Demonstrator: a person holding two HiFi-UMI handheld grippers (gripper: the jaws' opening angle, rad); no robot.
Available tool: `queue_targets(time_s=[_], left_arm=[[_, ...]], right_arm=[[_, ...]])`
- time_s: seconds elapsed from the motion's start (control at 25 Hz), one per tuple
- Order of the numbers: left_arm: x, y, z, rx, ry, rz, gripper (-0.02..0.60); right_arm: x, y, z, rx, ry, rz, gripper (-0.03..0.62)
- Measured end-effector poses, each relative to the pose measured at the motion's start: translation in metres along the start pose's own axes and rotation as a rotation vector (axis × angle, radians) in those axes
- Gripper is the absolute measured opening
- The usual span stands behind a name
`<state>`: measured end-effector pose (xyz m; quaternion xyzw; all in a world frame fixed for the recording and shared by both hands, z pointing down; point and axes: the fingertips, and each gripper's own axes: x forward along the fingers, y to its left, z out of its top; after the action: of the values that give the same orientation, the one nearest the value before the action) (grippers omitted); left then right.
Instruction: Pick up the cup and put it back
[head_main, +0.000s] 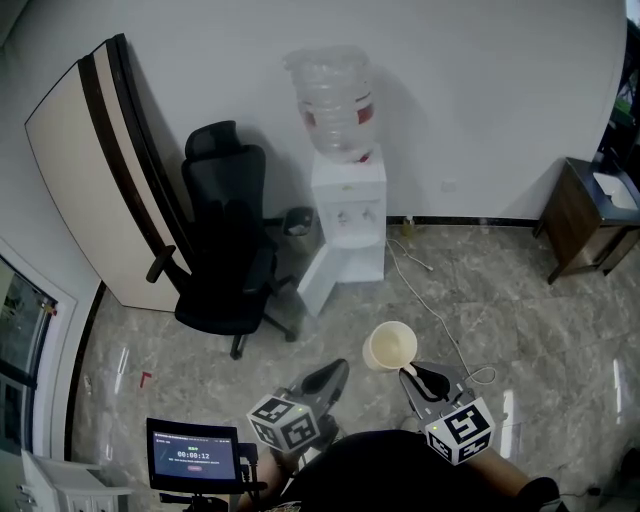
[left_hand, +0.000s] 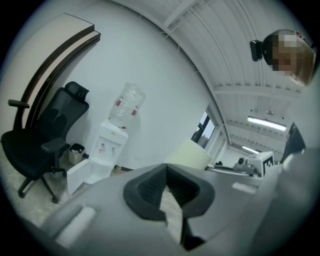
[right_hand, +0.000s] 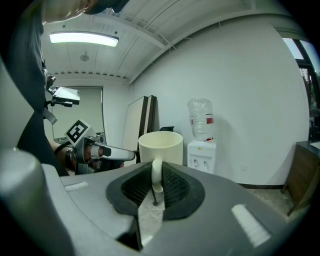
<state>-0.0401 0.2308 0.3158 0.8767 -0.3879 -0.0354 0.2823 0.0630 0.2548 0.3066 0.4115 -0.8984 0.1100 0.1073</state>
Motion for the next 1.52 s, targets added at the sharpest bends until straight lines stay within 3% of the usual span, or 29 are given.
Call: queue_targets(time_s=[0.52,1.52], left_arm=[[-0.019,0.005,0.01,-0.01,-0.08,0.027,0.006],[0.002,0.002,-0.001,-0.046,-0.02,-0.013,0.006]], right_arm=[[0.004,0.021,-0.001,-0.015,-0.003,0.018,0.052],[-0.001,0.003,-0.003,0.022,-0.026,-0.022,0.051]])
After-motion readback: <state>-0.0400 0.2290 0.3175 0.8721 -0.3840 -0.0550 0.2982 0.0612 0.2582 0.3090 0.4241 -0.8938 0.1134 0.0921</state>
